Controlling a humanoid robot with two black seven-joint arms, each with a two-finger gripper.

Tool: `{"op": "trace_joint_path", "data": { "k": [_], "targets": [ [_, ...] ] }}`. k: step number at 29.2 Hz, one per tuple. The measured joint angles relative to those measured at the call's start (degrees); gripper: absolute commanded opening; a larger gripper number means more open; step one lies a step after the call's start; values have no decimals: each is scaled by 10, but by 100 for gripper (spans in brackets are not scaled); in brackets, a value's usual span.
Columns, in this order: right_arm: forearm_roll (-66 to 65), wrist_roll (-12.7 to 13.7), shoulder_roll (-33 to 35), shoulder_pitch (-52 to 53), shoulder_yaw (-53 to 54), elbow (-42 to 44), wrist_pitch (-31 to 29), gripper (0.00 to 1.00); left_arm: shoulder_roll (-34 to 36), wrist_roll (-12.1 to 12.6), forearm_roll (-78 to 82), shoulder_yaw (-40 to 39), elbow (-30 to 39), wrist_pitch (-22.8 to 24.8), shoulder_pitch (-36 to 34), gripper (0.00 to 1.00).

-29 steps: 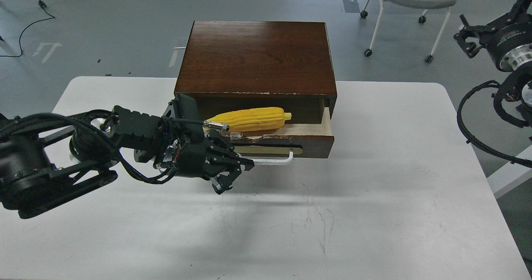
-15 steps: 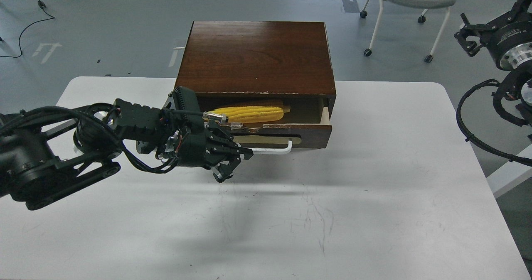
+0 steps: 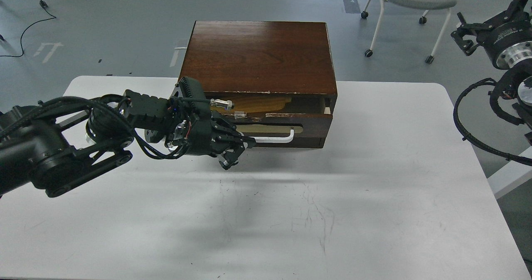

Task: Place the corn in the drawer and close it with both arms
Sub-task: 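Push the drawer front toward the box with the left hand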

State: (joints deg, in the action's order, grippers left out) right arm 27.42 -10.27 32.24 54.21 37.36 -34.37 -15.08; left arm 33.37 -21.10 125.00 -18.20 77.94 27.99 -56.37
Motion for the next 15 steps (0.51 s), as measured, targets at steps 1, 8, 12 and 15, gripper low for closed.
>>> {"op": "trace_joint_path", "data": {
  "k": [1,8,12,15],
  "targets": [
    [0,0,0,0,2,0,0,100,-1,0,0,0,-5,0,-3,0],
    [0,0,0,1,5,-1,0,100,-1,-2,0,0,-15,1,-11,0],
    [0,0,0,1,5,-1,0,100,-1,-2,0,0,-15,0,-11,0],
    [-1,0,0,1,4,-1,0,100,-5,-3,0,0,-15,0,-13,0]
  ]
}}
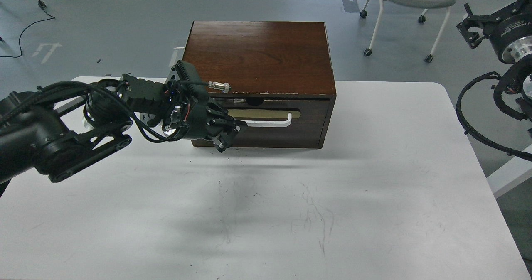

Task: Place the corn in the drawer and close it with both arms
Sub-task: 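Push the drawer front toward the box with the left hand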

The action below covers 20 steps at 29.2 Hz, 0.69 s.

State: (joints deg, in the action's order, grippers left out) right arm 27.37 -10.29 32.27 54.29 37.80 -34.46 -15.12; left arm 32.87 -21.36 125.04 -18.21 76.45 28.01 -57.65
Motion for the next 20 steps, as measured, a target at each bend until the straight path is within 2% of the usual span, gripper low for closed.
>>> {"op": "trace_joint_path", "data": {
  "k": [6,10,14,17,18,19,20],
  "targets": [
    [0,0,1,0,0,0,0,100,-5,0,0,-1,1,0,-9,0],
    [0,0,1,0,-1,0,1,100,-7,-15,-12,-4,16,0,-9,0],
    [0,-1,0,0,-1,0,1,100,11,-23,-124,-13,42,0,-9,2],
    [-2,-1,0,0,-3,-1,0,100,36,-24,-258,-49,42,0,-9,20],
    [-3,-1,0,0,-4,-1,0,100,44,-24,-305,-65,41,0,-9,45],
    [-3,-1,0,0,-4,-2,0,100,52,-25,-355,-82,38,0,-8,61],
    [-3,-1,0,0,-4,-2,0,100,61,-25,-407,-95,33,0,-6,84]
  ]
}}
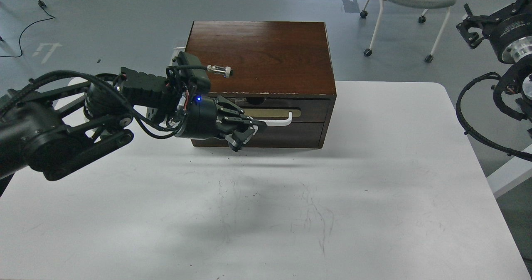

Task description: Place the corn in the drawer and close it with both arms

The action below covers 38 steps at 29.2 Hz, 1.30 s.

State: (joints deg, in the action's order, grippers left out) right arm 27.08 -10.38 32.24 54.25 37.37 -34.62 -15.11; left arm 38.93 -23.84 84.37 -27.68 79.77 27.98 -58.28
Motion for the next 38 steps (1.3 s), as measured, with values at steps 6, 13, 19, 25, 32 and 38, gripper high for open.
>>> {"op": "trace_joint_path", "data": {
  "k": [6,13,19,25,32,38],
  "targets": [
    [0,0,0,0,-1,1,1,100,47,7,-374,-31,-107,0,13,96],
    [0,0,-5,-3,7,3,2,100,39,13,-740,-35,-296,0,18,95],
    [0,0,-26,-10,9,6,-25,100,-39,23,-923,-35,-531,0,19,96],
    [5,7,-63,-34,8,-1,-71,100,-102,49,-1009,-36,-618,0,49,96],
    [24,4,-94,-70,60,5,-102,100,-113,66,-1032,-45,-624,0,85,97],
    [37,2,-137,-112,92,34,-115,100,-148,77,-1043,-49,-624,0,114,98]
  ]
}}
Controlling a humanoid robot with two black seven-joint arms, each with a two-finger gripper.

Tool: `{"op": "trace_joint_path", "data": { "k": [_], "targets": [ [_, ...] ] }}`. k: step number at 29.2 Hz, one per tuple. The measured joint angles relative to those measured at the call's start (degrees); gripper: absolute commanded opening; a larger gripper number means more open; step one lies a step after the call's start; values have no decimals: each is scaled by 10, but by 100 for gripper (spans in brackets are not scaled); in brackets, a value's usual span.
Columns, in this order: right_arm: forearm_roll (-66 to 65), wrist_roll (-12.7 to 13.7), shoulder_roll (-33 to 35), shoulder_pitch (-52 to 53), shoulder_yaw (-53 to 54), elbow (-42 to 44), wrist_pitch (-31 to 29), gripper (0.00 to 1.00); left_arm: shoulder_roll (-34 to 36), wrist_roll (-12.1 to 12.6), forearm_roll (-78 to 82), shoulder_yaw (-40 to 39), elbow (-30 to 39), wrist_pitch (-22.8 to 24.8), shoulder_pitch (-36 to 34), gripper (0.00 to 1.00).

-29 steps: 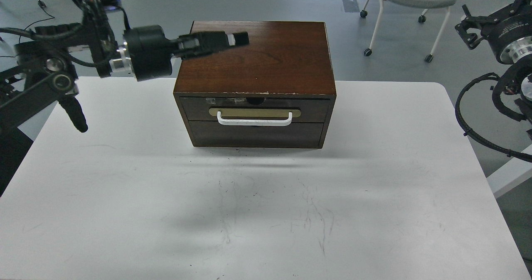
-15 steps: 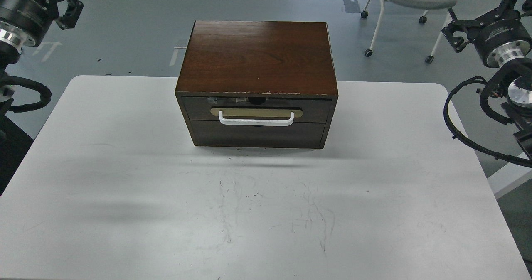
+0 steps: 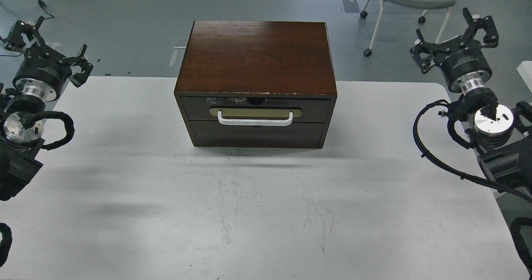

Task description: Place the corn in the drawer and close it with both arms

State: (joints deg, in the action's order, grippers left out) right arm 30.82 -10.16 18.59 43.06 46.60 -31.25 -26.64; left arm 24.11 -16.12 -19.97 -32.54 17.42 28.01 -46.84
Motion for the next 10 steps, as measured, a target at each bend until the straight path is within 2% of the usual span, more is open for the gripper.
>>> {"op": "trace_joint_path", "data": {
  "k": [10],
  "targets": [
    [0,-2,-19,-21,29,22,-14,100,-18,-1,-1,2,1,0,16,98]
  ]
}}
